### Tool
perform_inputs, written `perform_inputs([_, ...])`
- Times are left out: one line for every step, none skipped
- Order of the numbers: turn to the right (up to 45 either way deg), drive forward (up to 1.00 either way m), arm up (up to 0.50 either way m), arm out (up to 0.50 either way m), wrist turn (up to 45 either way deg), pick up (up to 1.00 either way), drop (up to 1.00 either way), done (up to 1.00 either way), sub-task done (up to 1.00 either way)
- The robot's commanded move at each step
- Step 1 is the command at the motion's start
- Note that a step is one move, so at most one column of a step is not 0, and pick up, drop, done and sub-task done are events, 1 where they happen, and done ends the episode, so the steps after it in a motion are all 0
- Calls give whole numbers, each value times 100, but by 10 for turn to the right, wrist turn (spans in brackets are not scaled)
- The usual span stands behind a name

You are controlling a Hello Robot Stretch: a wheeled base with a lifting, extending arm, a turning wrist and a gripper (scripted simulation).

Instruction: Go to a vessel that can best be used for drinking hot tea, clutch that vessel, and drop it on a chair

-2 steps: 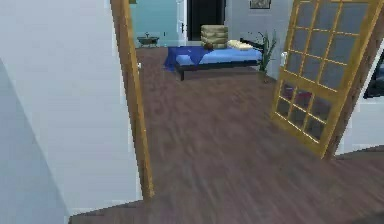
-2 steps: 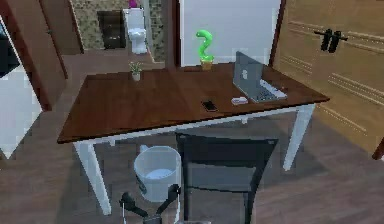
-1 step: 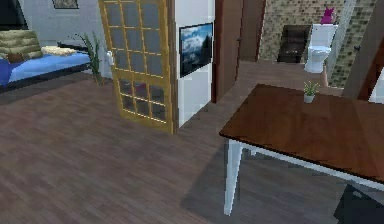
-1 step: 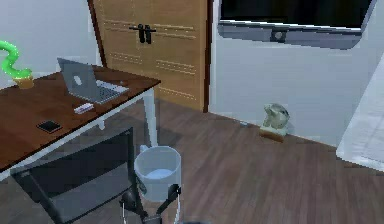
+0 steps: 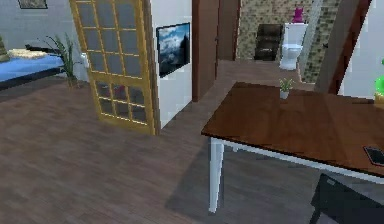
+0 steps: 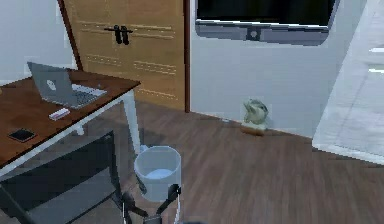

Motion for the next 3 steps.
perform_inputs([30, 0, 0, 0, 0, 0, 0, 0, 0])
perform_inputs([0, 60, 0, 0, 0, 0, 0, 0, 0])
perform_inputs([-450, 0, 0, 0, 0, 0, 0, 0, 0])
